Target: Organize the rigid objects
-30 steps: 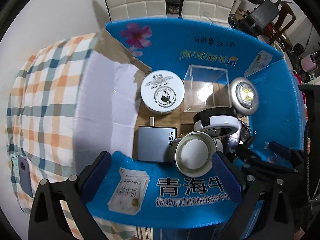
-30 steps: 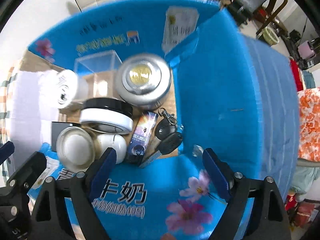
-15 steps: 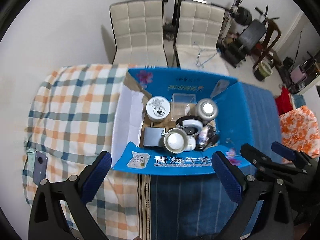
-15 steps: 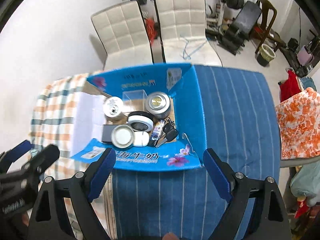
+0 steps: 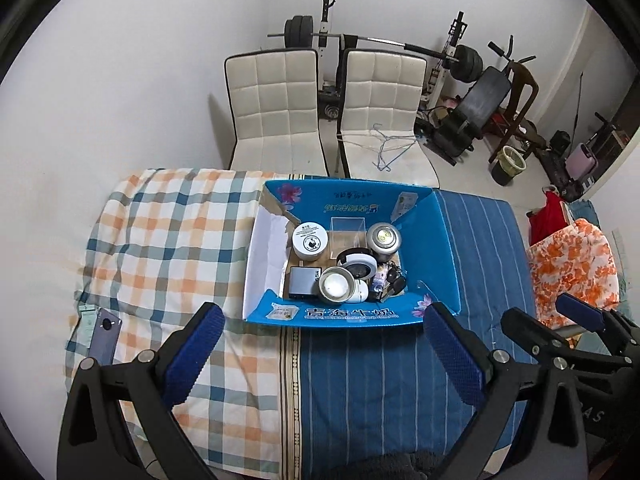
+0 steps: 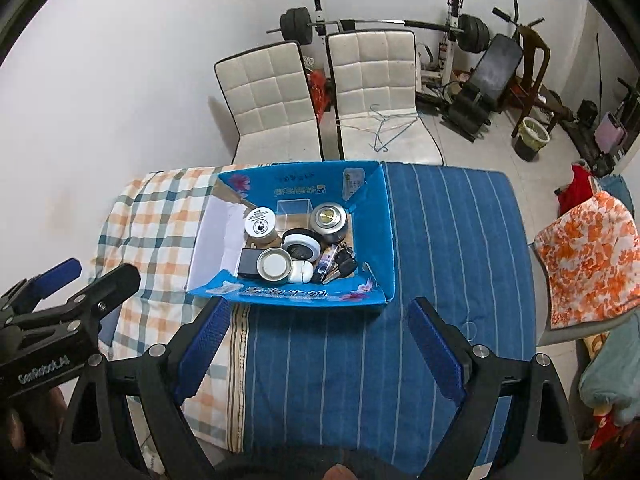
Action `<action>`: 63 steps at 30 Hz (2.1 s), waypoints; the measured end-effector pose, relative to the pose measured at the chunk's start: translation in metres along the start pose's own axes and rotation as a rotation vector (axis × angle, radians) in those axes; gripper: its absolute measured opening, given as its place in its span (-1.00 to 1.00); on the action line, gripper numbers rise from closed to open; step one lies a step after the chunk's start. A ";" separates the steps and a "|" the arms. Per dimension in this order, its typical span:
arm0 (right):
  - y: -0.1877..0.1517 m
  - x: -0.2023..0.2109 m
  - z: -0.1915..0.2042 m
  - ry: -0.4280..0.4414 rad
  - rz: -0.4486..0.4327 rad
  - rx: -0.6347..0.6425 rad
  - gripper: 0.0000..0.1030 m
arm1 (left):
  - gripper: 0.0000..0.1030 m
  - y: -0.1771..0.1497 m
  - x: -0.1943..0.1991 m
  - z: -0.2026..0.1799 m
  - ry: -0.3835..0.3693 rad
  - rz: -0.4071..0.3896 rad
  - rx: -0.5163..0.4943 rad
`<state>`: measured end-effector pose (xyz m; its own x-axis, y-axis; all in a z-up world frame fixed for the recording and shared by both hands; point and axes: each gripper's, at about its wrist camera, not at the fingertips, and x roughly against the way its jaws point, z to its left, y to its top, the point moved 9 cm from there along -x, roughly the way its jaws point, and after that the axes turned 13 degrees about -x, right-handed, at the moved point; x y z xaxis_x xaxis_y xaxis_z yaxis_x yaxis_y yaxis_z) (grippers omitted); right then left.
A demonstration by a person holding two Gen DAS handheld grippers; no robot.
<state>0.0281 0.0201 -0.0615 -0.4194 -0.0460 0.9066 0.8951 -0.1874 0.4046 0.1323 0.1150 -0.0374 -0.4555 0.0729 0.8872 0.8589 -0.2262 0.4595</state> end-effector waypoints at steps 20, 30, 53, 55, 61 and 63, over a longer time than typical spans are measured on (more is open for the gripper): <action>0.005 -0.001 -0.016 -0.074 -0.049 0.004 0.83 | 1.00 -0.014 0.014 0.005 0.033 -0.015 0.027; 0.014 -0.007 -0.021 -0.112 -0.076 0.013 0.83 | 1.00 -0.018 0.002 0.007 0.047 0.003 0.042; 0.025 0.004 -0.012 -0.130 -0.134 0.032 0.83 | 1.00 -0.010 0.004 0.022 0.094 -0.035 0.054; 0.025 0.004 -0.011 -0.130 -0.137 0.033 0.83 | 1.00 -0.011 0.004 0.022 0.094 -0.034 0.056; 0.023 0.003 -0.010 -0.129 -0.127 0.030 0.83 | 1.00 -0.010 0.004 0.023 0.097 -0.035 0.056; 0.023 0.003 -0.010 -0.129 -0.127 0.030 0.83 | 1.00 -0.011 0.004 0.022 0.096 -0.034 0.055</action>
<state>0.0455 0.0057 -0.0504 -0.5085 0.1034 0.8548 0.8408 -0.1546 0.5188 0.1259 0.1390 -0.0380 -0.5030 -0.0147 0.8642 0.8528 -0.1712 0.4934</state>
